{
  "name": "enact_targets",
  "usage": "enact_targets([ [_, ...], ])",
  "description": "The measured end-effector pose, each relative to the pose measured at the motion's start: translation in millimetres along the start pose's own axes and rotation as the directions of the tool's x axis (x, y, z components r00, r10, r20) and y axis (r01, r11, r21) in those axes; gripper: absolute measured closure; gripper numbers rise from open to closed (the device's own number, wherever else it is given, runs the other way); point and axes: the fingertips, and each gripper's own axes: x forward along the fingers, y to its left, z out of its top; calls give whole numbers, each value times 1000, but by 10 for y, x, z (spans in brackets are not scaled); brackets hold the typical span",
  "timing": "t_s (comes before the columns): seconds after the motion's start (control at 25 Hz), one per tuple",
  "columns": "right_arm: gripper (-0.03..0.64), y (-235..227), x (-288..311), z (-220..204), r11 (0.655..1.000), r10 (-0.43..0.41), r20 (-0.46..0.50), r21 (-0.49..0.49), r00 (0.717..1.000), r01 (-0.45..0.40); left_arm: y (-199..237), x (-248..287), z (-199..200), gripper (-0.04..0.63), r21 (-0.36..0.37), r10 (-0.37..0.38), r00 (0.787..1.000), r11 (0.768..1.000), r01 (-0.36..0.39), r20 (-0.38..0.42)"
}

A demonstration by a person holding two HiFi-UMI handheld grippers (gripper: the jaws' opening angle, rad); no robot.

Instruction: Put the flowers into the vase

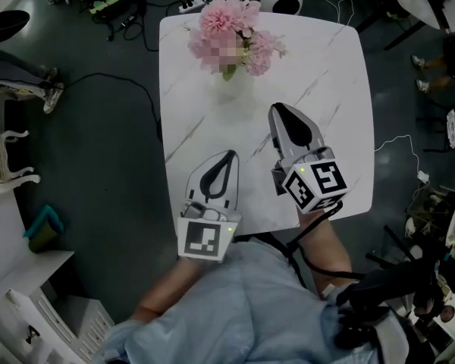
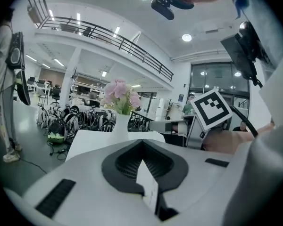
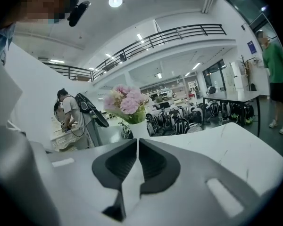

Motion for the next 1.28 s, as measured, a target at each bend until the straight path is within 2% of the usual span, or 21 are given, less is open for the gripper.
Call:
enact_targets([
  [0.08,615,15,-98,8,1000,4,10,-2,1000,-4,-54,-33,24,592,11,6,1000,1000,-6,5],
  [0.36,617,84,-489,19,1000,18,34,0,999,-18,-305,-157,159,591,58,30,998,998,-32,48],
  [0.68,617,251,-785,70,999,45,65,-3,997,-45,-381,-307,436,592,98,70,991,992,-82,117],
  [1.28,617,292,-1075,185,999,39,120,5,992,-40,-605,-461,589,592,147,67,982,985,-93,174],
])
